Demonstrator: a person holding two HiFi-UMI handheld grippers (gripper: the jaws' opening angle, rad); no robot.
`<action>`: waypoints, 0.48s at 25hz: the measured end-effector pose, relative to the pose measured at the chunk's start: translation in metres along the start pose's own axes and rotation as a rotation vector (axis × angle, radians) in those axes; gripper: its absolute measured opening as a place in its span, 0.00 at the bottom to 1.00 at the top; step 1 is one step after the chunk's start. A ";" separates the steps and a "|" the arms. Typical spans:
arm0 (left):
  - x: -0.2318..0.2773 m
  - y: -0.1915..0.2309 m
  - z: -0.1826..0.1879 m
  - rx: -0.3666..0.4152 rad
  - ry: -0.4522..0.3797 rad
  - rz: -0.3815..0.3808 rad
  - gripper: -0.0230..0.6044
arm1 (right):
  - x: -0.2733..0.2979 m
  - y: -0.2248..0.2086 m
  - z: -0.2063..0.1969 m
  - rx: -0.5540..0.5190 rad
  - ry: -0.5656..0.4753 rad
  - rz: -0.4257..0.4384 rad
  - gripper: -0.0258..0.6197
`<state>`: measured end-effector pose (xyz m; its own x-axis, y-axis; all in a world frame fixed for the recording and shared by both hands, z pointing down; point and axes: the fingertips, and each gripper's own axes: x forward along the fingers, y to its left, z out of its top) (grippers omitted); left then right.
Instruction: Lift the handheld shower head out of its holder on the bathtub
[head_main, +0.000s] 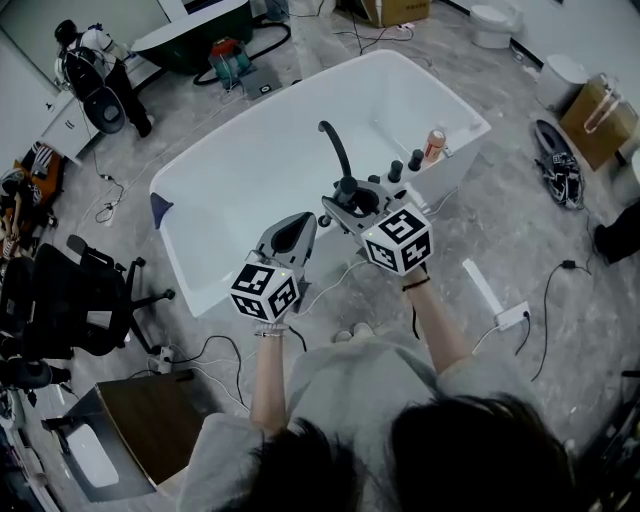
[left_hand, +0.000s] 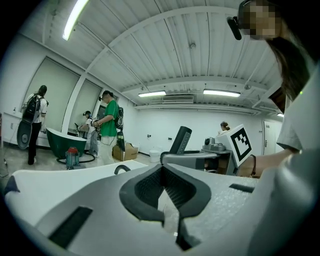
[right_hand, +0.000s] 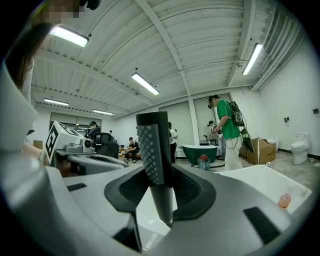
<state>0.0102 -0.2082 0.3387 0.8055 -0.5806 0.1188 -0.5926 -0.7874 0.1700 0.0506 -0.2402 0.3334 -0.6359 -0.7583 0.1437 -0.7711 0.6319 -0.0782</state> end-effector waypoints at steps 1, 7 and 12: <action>-0.001 -0.001 0.002 0.008 -0.001 -0.003 0.04 | -0.001 0.000 0.002 0.000 -0.006 -0.002 0.25; 0.000 -0.003 0.003 0.013 -0.008 -0.007 0.04 | -0.004 0.002 0.005 0.023 -0.035 -0.009 0.25; 0.005 -0.003 0.004 0.018 -0.011 -0.012 0.04 | -0.004 -0.001 0.005 0.014 -0.038 -0.008 0.25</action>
<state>0.0163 -0.2091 0.3352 0.8126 -0.5732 0.1056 -0.5828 -0.7980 0.1537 0.0538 -0.2380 0.3282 -0.6300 -0.7692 0.1071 -0.7766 0.6234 -0.0909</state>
